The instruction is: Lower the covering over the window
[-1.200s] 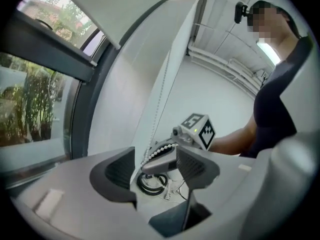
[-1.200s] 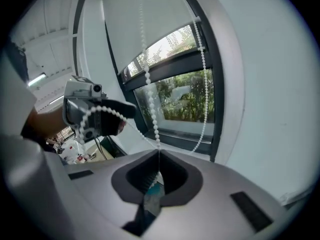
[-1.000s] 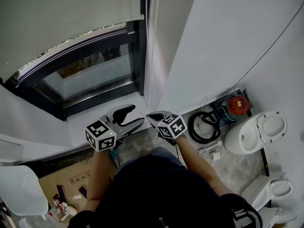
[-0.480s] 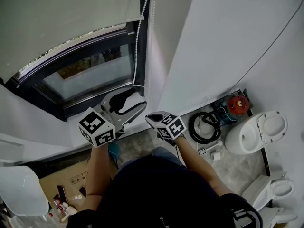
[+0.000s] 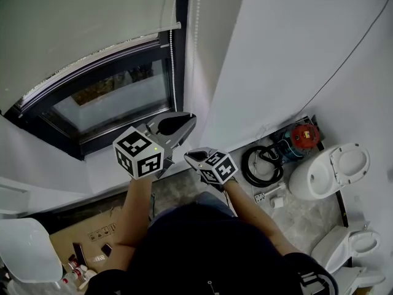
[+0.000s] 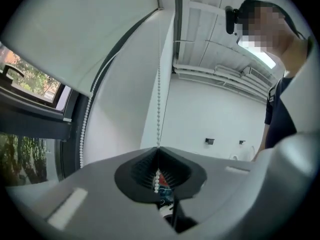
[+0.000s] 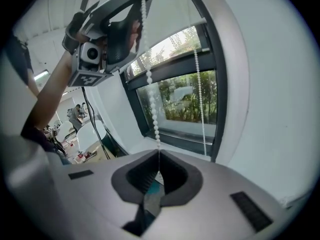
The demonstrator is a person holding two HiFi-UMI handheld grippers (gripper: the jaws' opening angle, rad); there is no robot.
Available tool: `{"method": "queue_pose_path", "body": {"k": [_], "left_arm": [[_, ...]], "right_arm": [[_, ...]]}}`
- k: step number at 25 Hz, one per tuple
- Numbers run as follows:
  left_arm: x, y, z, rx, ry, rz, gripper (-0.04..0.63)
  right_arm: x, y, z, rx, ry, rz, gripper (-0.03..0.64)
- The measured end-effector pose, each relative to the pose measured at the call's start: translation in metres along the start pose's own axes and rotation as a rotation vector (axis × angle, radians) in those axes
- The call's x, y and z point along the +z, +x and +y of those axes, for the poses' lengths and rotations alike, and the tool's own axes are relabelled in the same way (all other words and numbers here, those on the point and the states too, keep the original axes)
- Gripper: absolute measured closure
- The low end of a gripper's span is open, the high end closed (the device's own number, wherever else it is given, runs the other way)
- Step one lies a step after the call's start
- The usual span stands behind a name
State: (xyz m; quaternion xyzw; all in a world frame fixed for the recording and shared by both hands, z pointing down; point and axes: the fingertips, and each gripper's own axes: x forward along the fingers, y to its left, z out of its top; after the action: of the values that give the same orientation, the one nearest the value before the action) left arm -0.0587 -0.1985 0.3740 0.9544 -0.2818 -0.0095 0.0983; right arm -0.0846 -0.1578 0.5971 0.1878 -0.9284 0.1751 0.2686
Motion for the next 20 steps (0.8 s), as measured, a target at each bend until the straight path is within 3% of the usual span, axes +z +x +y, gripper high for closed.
{"method": "queue_pose_path", "body": {"k": [3,6,12,20], "left_arm": [[-0.003,0.0,0.004,0.019,-0.002,0.017,0.583],[-0.029,0.0,0.008,0.037,0.014,0.1,0.583],[-0.071,-0.002,0.01,0.035,-0.076,0.149,0.584],[-0.12,0.005,0.016,0.042,-0.105,0.266,0.583]], "right_arm": [[-0.004,-0.001,-0.006,-0.005,0.005,0.015,0.603],[-0.026,0.007,-0.005,-0.021,-0.078,0.119,0.603],[-0.062,0.013,-0.002,-0.01,-0.08,0.223,0.603],[-0.065,0.011,-0.002,-0.005,-0.05,0.215,0.603]]}}
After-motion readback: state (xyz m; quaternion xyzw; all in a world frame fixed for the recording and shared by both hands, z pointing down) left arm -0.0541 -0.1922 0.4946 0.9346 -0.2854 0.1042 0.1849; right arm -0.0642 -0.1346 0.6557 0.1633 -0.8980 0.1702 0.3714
